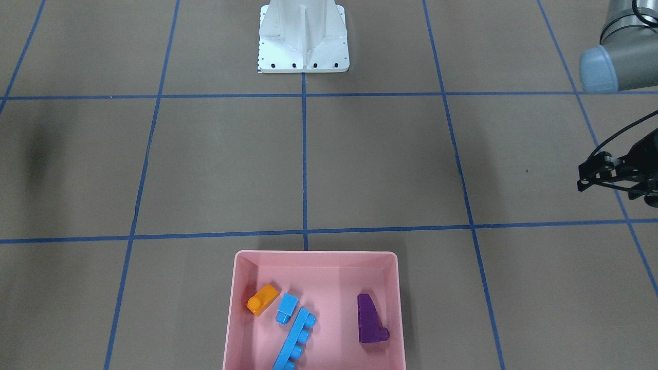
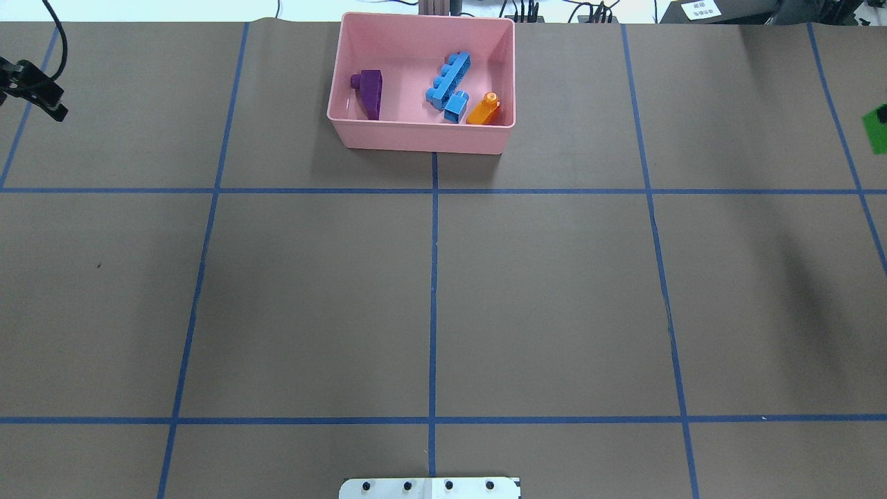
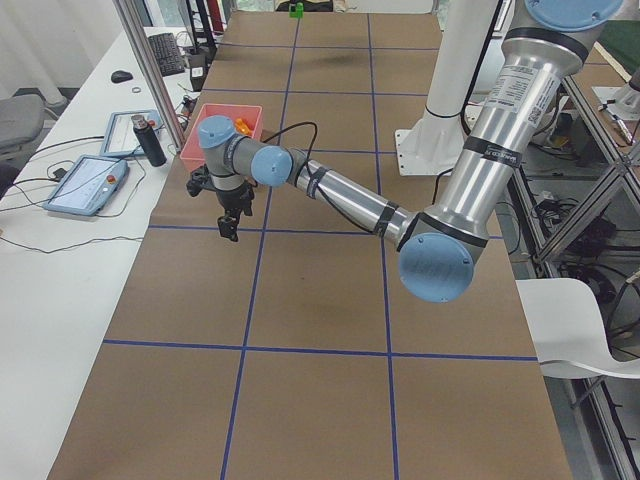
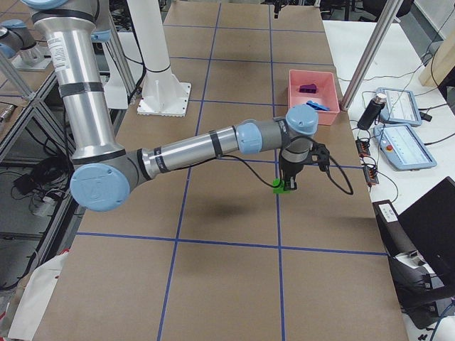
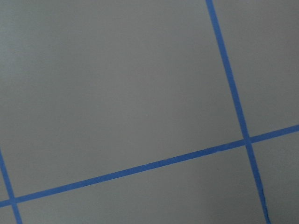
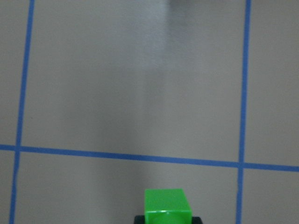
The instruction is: Put all blocks into box
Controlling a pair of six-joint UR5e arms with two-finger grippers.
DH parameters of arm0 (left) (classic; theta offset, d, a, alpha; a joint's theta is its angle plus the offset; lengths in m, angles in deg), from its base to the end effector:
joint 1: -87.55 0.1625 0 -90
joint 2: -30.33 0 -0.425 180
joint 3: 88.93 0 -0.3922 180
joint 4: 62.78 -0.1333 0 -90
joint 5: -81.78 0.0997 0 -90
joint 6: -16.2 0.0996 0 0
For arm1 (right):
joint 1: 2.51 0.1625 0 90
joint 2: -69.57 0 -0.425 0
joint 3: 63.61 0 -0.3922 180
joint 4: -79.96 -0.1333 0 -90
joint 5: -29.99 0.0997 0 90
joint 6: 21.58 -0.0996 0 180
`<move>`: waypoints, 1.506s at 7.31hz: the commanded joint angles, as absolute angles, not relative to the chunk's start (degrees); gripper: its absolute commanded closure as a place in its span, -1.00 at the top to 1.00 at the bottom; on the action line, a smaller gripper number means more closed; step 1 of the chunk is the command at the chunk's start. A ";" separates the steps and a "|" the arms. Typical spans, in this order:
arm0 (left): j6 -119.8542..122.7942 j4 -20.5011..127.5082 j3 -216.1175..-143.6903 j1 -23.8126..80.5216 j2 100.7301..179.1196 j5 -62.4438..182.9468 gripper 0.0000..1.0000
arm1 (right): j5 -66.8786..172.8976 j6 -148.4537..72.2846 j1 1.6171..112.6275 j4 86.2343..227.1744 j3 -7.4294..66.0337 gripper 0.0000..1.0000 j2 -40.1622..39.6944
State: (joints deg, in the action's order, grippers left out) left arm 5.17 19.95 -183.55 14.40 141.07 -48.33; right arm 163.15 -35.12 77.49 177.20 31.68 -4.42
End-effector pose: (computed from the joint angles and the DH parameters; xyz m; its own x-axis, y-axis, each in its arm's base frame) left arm 0.1145 -0.6166 0.4334 0.7143 0.2315 -0.6605 -0.1415 0.9720 0.1876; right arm -0.0395 -0.5992 0.4748 0.7098 -0.0586 0.7020 0.0023 0.9967 0.0808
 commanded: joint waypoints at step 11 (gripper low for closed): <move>5.21 20.81 -183.24 12.93 140.28 -48.47 1.00 | 146.19 -87.02 48.66 151.77 -27.74 -1.00 55.16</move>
State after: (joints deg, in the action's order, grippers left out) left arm 5.22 20.81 -183.31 12.93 140.28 -48.47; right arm 147.13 -83.36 50.24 153.58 -25.10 53.43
